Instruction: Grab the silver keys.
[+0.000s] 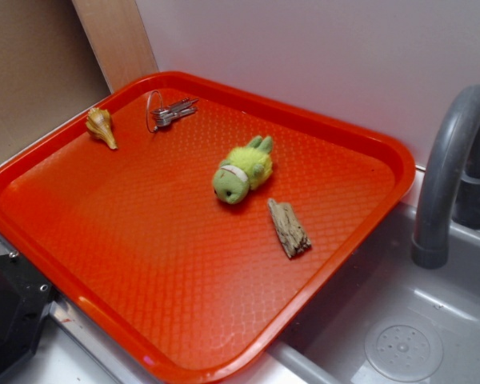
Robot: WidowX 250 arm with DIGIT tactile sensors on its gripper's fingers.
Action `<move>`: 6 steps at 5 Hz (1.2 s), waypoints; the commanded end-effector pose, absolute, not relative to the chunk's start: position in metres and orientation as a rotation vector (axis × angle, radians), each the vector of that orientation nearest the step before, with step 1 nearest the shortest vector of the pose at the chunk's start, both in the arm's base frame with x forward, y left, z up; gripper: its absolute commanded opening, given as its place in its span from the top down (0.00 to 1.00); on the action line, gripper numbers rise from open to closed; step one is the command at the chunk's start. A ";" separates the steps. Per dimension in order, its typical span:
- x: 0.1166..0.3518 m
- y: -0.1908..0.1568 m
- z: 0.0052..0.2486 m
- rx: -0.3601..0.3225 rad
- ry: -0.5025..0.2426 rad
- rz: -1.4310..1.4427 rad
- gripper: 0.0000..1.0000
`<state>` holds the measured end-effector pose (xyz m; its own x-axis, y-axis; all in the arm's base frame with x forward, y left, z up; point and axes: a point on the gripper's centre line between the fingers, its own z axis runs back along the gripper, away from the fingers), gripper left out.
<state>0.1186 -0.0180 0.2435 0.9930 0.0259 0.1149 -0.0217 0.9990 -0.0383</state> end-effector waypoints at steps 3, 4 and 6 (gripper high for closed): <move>0.202 0.031 0.197 0.191 -0.333 0.282 0.00; 0.234 0.067 0.169 0.106 -0.469 0.458 0.00; 0.266 0.110 0.118 0.012 -0.419 0.640 0.00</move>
<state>0.2635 0.0952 0.0965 0.7517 0.5740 0.3248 -0.5744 0.8118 -0.1053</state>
